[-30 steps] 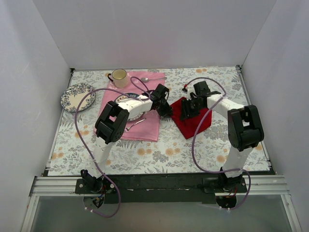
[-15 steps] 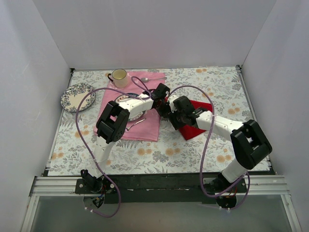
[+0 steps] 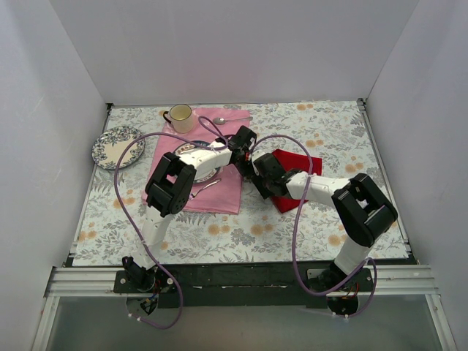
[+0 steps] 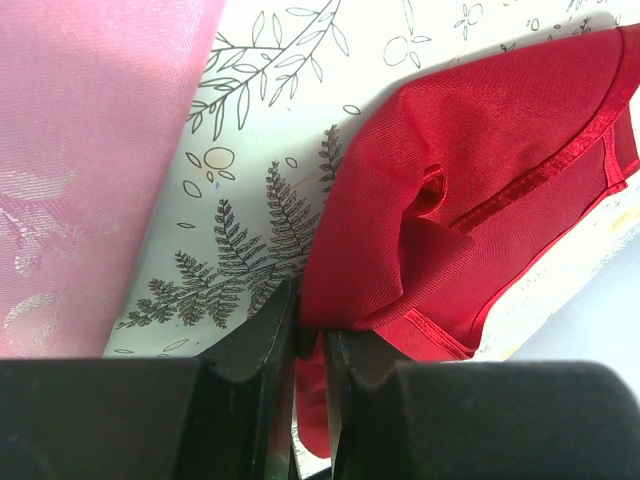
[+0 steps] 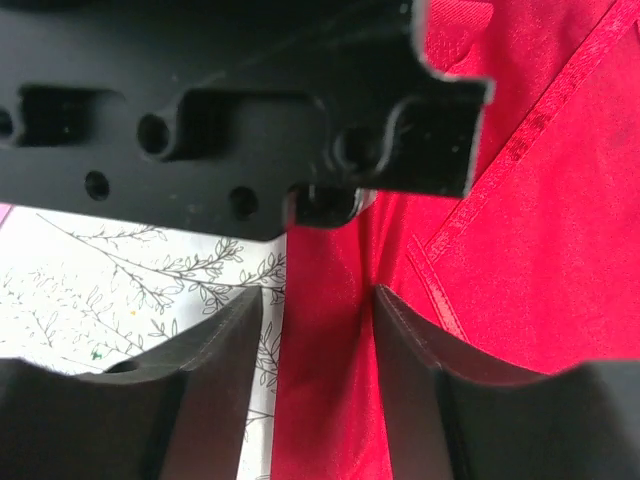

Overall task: Fold the napkin, place the utensils inside, and roll it up
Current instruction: Roll the napkin with the utensil

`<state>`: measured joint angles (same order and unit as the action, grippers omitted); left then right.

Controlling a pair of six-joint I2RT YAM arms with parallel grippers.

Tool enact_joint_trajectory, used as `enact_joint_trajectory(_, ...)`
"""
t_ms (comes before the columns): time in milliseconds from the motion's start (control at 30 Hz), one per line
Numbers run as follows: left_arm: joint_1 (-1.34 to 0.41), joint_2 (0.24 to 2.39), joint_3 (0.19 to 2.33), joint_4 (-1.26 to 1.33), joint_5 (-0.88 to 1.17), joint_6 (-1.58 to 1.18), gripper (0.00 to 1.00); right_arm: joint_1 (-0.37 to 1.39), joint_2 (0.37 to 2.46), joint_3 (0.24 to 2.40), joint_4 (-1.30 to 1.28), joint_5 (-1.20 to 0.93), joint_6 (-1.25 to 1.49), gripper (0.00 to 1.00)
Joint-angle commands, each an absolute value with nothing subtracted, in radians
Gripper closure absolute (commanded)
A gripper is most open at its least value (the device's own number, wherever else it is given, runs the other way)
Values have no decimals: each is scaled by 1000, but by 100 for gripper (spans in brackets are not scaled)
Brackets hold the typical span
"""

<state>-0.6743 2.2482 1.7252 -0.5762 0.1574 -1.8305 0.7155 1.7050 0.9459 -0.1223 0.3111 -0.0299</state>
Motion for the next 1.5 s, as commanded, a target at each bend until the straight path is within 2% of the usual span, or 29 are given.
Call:
enact_joint_trajectory(0, -687, 2212, 1721, -655, 160, -1835, 100, 716, 1736, 922, -103, 351, 21, 49)
enact_joint_trajectory(33, -686, 2214, 1721, -658, 161, -1838, 100, 718, 1735, 913, -92, 345, 28, 51)
enact_joint_trajectory(167, -684, 2204, 1724, -667, 163, -1839, 100, 709, 1740, 882, -86, 336, 61, 77)
enact_joint_trajectory(233, -680, 2197, 1712, -663, 161, -1839, 100, 704, 1729, 846, -69, 322, 78, 82)
enact_joint_trajectory(367, -672, 2165, 1655, -603, 169, -1836, 100, 689, 1703, 798, -11, 262, 68, 99)
enact_joint_trajectory(533, -638, 2128, 1569, -483, 244, -1781, 98, 628, 1698, 805, 15, 65, 32, 99)
enact_joint_trajectory(633, -621, 2074, 1493, -373, 245, -1723, 71, 542, 1700, 802, 31, -132, 40, 99)
enact_joint_trajectory(667, -620, 2057, 1476, -326, 221, -1677, 55, 523, 1718, 813, 22, -179, 41, 99)
enact_joint_trajectory(767, -617, 2005, 1466, -266, 196, -1585, 39, 480, 1742, 822, 8, -285, 54, 99)
enact_joint_trajectory(833, -611, 1987, 1486, -262, 198, -1549, 34, 444, 1755, 841, 5, -380, 81, 99)
enact_joint_trajectory(1100, -609, 1872, 1408, -207, 239, -1453, 29, 319, 1911, 982, -101, -669, 147, 99)
enact_joint_trajectory(1200, -609, 1853, 1365, -155, 317, -1433, 32, 270, 1991, 1037, -145, -768, 167, 99)
enact_joint_trajectory(1333, -609, 1871, 1332, -49, 418, -1430, 43, 213, 2089, 1101, -186, -871, 181, 99)
enact_joint_trajectory(1467, -606, 1948, 1353, 63, 535, -1469, 47, 172, 2137, 1143, -216, -916, 195, 99)
